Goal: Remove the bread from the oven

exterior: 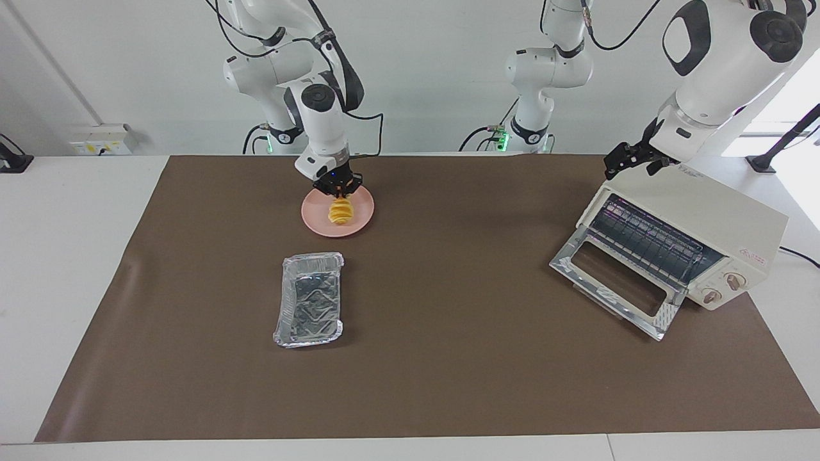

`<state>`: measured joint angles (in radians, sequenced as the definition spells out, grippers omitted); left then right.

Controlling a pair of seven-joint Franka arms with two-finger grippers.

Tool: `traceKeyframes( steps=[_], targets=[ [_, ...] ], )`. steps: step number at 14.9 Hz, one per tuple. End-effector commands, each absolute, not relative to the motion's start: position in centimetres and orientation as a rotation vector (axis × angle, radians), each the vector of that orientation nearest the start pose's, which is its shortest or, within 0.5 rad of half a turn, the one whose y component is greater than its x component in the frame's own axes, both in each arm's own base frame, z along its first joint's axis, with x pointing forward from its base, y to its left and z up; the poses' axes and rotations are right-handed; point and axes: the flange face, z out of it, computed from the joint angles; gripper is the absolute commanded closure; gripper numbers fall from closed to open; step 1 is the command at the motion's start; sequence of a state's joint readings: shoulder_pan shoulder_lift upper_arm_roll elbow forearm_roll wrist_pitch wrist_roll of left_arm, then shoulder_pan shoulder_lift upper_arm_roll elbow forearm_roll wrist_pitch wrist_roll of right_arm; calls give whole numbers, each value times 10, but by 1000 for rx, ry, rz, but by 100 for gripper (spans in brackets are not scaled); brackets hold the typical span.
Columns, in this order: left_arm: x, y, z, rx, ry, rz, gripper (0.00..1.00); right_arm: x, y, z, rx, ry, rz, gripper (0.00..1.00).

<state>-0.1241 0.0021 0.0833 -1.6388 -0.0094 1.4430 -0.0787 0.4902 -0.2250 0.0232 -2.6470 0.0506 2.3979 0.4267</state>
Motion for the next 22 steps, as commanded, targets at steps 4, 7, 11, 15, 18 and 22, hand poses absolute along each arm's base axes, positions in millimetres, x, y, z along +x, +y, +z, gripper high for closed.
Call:
traceKeyframes(
  steps=[4,7,11,15,18,22],
  targets=[
    [535,-21,588,-3132,-66,285,0,371,208,326,-3118,-74,13,0],
    [535,-21,587,-3132,-67,288,0,404,220,362,-3122,-40,44,0],
    [535,-21,588,-3132,-66,285,0,469,195,460,-3092,20,-33,0],
    [535,-21,587,-3132,-67,288,0,512,120,551,-3058,-140,-176,0],
    [535,-21,588,-3132,-66,285,0,516,84,593,-3067,-250,-110,0],
    [535,-21,588,-3132,-66,285,0,525,47,647,-3103,-205,118,0]
  ],
)
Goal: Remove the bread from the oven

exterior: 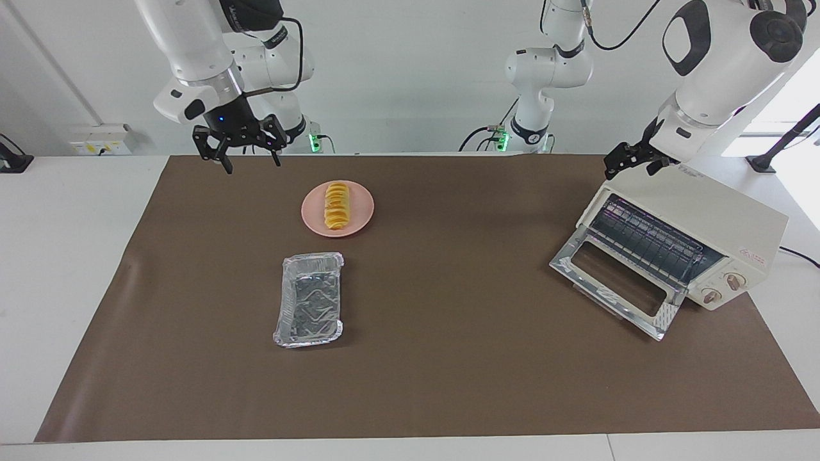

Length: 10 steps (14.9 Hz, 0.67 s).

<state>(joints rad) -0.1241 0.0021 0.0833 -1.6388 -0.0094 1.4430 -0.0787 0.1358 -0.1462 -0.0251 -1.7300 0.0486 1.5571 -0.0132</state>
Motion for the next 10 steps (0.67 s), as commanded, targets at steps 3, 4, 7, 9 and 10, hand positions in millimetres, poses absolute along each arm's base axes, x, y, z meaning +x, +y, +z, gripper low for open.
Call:
traceKeyframes(
  steps=[3,4,7,9,10],
  targets=[
    [535,-21,588,-3132,-66,285,0,532,3,665,-3111,-191,115,0],
    [535,-21,588,-3132,-66,288,0,534,-2,664,-3116,-185,106,0],
    [535,-21,588,-3132,-66,285,0,536,-4,654,-3117,-173,118,0],
    [535,-21,588,-3132,-66,285,0,536,-9,648,-3118,-155,114,0],
    [535,-21,588,-3132,-66,288,0,536,-9,644,-3118,-158,120,0]
  ],
)
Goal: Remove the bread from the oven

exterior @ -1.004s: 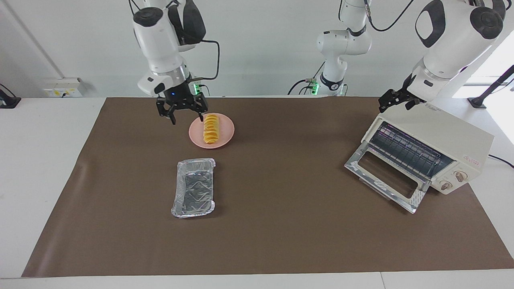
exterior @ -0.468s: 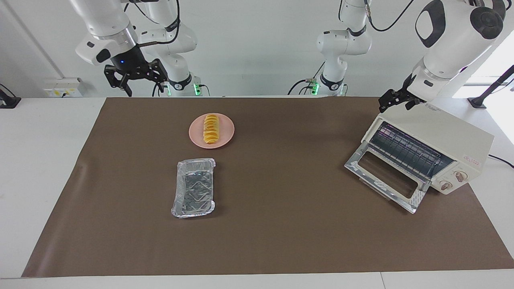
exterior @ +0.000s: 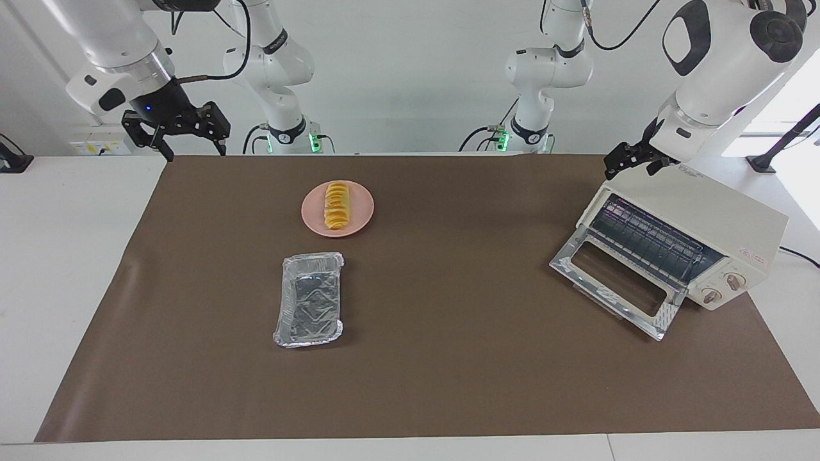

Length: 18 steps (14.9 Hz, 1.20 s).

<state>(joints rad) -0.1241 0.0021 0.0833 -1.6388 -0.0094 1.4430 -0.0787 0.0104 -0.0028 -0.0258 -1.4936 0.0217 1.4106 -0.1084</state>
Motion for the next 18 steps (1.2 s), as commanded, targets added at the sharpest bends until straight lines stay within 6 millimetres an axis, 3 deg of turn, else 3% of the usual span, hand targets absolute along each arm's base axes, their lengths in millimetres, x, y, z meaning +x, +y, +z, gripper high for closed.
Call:
traceKeyframes(
  steps=[1,5,11,18],
  targets=[
    [535,-21,588,-3132,-66,285,0,536,-12,643,-3118,-150,123,0],
    [535,-21,587,-3132,-67,288,0,536,-22,645,-3133,-127,125,0],
    [535,-21,588,-3132,-66,285,0,537,-20,649,-3153,-136,121,0],
    [535,-21,587,-3132,-67,288,0,536,-19,632,-3150,-135,160,0]
  ],
)
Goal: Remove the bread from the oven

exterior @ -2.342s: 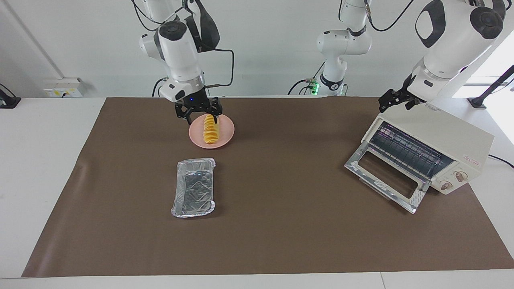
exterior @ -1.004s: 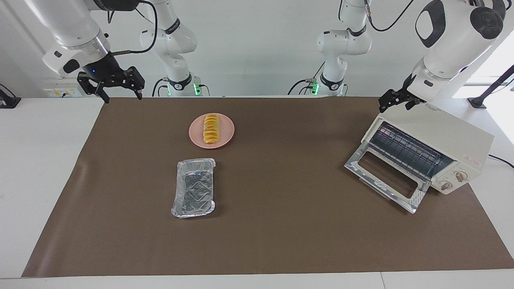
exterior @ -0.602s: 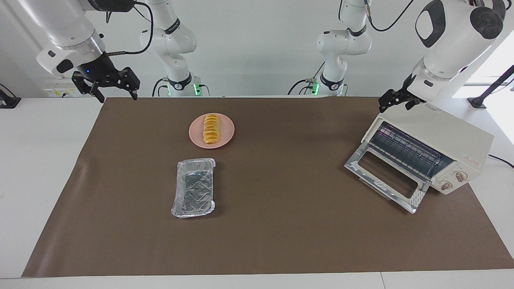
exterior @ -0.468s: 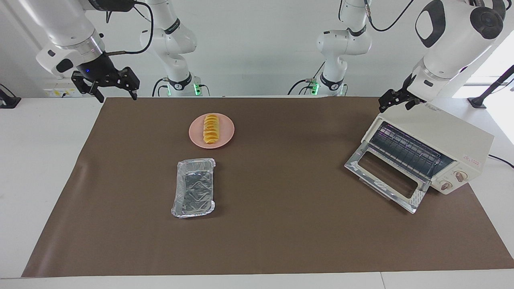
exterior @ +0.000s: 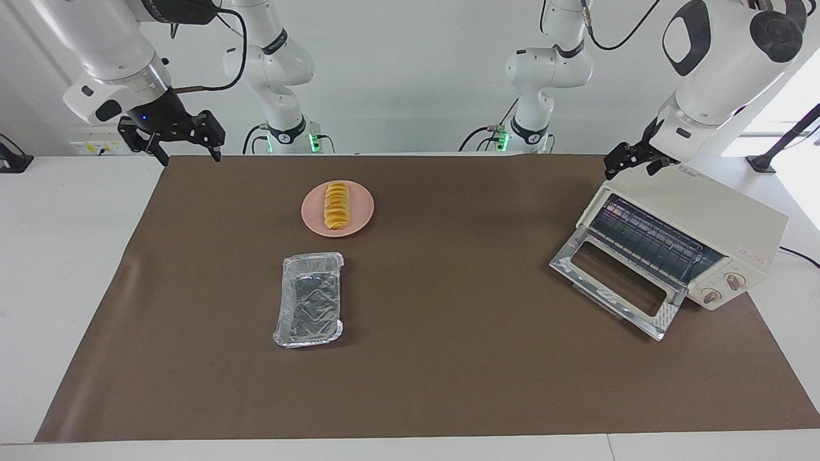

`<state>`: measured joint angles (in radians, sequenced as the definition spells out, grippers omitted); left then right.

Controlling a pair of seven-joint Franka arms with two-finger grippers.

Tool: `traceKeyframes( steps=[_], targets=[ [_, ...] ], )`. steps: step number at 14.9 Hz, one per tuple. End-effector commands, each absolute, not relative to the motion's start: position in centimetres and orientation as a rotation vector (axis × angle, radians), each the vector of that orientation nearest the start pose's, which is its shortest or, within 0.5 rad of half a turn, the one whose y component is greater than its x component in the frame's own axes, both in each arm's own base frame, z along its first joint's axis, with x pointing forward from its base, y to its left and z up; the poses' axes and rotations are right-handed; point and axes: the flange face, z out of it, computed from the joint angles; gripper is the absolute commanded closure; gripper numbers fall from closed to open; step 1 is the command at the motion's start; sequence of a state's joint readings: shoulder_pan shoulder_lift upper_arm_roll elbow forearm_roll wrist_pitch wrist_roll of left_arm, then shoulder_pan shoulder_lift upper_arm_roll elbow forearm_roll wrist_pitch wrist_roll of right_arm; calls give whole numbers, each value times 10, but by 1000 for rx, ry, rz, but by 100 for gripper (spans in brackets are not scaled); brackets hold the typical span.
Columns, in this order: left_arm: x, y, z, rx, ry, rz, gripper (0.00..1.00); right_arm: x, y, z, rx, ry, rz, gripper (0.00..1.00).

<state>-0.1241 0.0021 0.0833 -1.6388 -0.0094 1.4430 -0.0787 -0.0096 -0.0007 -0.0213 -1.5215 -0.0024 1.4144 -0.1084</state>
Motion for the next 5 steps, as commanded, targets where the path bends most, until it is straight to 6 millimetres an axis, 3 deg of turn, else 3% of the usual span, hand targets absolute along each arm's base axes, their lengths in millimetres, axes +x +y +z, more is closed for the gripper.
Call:
traceKeyframes(
  steps=[1,5],
  targets=[
    [535,-21,587,-3132,-67,288,0,535,-18,631,-3150,-130,162,0],
    [535,-21,588,-3132,-66,285,0,534,-22,629,-3150,-113,172,0]
  ],
)
